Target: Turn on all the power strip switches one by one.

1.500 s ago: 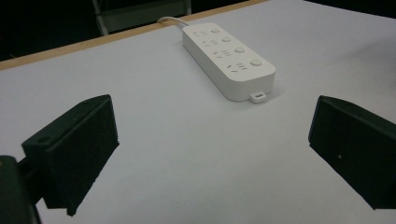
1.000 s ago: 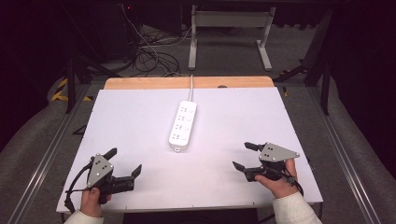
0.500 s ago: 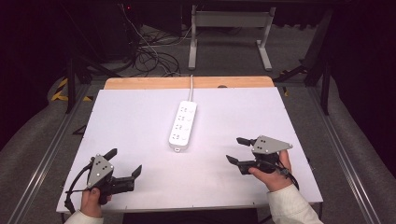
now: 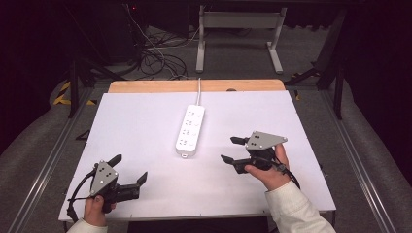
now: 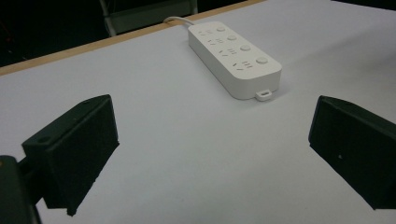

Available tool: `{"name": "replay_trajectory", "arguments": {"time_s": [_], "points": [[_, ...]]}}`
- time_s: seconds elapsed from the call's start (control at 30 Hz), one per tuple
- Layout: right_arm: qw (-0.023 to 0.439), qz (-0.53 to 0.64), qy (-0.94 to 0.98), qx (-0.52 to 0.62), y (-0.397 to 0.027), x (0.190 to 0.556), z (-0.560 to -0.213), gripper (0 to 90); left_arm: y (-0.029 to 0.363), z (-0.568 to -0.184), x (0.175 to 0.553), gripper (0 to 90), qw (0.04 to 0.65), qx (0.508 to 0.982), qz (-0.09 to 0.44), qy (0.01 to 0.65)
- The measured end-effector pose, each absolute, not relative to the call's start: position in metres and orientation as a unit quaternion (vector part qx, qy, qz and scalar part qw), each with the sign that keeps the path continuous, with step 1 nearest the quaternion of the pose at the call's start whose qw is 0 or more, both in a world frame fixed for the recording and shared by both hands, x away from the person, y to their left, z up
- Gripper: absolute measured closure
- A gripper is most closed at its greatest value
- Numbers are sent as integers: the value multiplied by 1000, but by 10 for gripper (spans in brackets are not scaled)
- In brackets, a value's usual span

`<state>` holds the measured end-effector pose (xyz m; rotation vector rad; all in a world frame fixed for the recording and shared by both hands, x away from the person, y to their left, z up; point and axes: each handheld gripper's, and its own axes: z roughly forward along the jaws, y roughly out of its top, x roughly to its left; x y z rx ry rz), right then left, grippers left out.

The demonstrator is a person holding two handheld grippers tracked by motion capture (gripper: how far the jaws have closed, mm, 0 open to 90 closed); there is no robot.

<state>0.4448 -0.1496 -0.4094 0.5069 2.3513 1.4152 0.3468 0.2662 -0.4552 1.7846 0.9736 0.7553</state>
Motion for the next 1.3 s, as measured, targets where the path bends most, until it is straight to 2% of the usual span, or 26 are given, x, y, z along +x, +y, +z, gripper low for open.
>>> {"name": "replay_trajectory", "arguments": {"time_s": [0.3, 0.57, 0.73, 0.97, 1.1, 1.17, 1.3], "points": [[171, 493, 836, 169, -131, 456, -406, 345, 266, -455, 347, 18, 468, 727, 308, 397], [172, 478, 845, 168, -123, 462, -401, 558, 266, -455, 347, 18, 469, 728, 307, 395], [129, 476, 851, 180, -119, 468, -400, 759, 266, -455, 347, 18, 469, 729, 307, 394], [123, 474, 855, 169, -103, 475, -395, 814, 266, -455, 347, 18, 469, 730, 307, 392], [131, 456, 864, 170, -92, 481, -394, 895, 266, -455, 347, 18, 469, 730, 306, 392], [143, 453, 863, 173, -88, 484, -395, 900, 266, -455, 347, 18, 470, 729, 306, 392], [133, 450, 867, 170, -80, 492, -398, 900, 266, -456, 347, 18, 470, 729, 306, 392]]}}
